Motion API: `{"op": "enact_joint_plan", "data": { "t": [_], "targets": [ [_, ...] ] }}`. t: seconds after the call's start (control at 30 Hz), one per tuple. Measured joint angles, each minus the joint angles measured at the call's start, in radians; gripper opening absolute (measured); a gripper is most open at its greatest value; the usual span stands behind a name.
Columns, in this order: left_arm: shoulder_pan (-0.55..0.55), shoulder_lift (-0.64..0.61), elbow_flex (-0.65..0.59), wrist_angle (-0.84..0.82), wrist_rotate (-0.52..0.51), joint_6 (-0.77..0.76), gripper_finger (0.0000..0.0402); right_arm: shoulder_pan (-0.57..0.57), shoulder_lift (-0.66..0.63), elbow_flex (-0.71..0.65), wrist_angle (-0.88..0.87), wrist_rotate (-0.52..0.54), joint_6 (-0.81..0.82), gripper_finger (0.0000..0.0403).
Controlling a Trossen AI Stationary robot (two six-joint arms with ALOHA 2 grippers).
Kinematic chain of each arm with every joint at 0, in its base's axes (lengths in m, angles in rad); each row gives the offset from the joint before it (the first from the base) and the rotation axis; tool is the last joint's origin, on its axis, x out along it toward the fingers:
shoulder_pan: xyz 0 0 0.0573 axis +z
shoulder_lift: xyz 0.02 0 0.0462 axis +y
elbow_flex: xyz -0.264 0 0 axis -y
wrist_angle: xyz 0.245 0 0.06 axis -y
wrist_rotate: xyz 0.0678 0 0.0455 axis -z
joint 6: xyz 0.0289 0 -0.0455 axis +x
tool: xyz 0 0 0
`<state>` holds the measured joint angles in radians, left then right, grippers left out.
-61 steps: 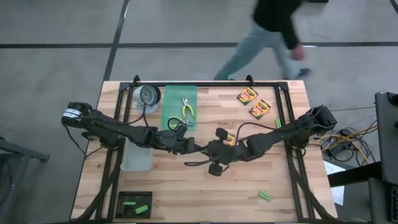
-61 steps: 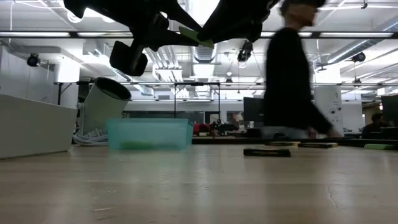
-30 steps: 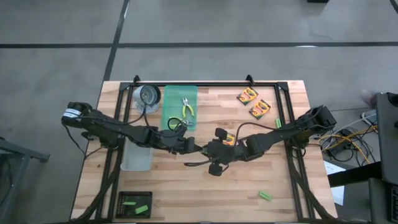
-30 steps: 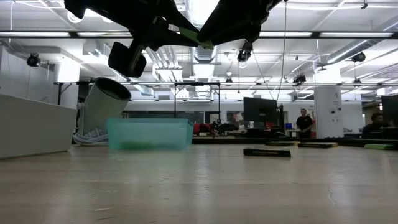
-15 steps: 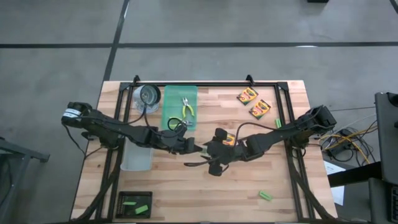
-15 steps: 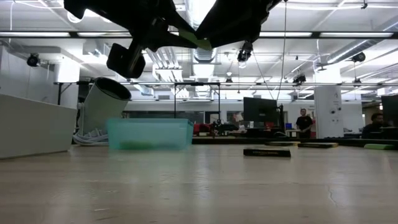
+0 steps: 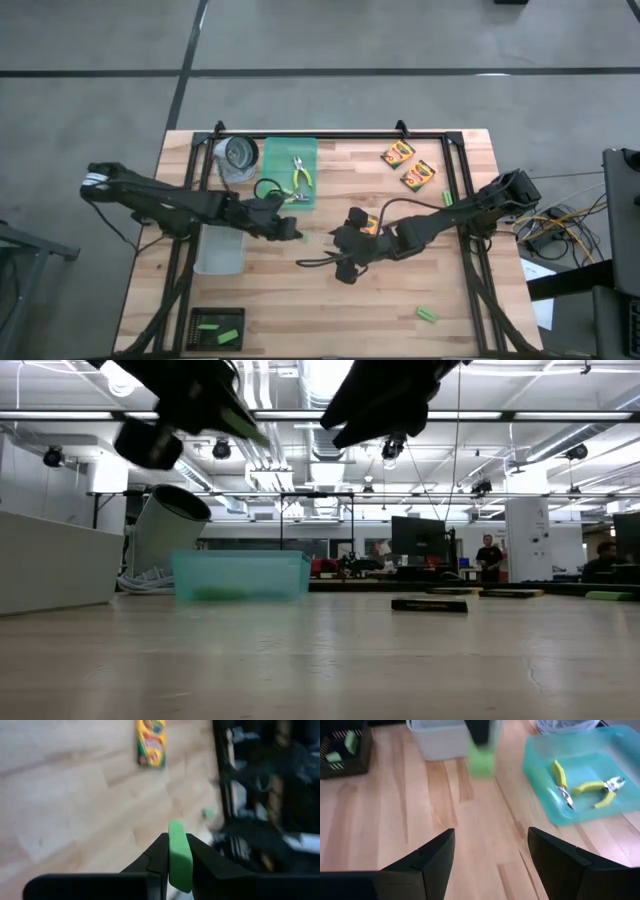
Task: Pick & Place School Supplies
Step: Put the green eraser into the black bin
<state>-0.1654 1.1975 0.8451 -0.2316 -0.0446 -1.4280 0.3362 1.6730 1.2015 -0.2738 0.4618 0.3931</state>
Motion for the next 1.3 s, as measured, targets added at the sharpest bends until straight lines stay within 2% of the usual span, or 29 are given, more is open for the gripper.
{"op": "enact_joint_plan", "data": {
  "t": [0.17, 0.33, 0.5, 0.73, 0.9, 1.07, 1.17, 1.3],
  "targets": [
    [-0.036, -0.136, 0.001, -0.075, 0.134, 0.052, 0.0053, 0.0, 0.0, -0.001, -0.074, 0.0, 0.001, 0.0245],
    [-0.15, -0.222, 0.001, -0.149, 0.145, 0.167, 0.0053, 0.0, 0.0, -0.003, -0.089, 0.0, 0.0, 0.0246],
    [-0.314, -0.24, 0.001, -0.203, 0.155, 0.228, 0.0053, -0.001, -0.001, -0.011, -0.09, 0.001, 0.0, 0.024],
    [-0.502, -0.186, 0.0, -0.319, 0.15, 0.144, 0.0053, -0.004, -0.002, -0.028, -0.09, 0.01, 0.0, 0.0245],
    [-0.597, -0.136, 0.0, -0.328, 0.226, -0.008, 0.0053, -0.003, -0.002, -0.033, -0.088, 0.01, 0.0, 0.0246],
    [-0.654, -0.076, 0.0, -0.332, 0.249, -0.098, 0.0053, -0.006, -0.002, -0.033, -0.088, 0.012, 0.0, 0.024],
    [-0.66, -0.022, 0.0, -0.33, 0.252, -0.166, 0.0053, -0.009, -0.002, -0.033, -0.087, 0.011, 0.0, 0.0238],
    [-0.66, 0.053, 0.0, -0.33, 0.306, -0.205, 0.0053, -0.01, -0.002, -0.033, -0.086, 0.011, 0.001, 0.024]
  ]
}}
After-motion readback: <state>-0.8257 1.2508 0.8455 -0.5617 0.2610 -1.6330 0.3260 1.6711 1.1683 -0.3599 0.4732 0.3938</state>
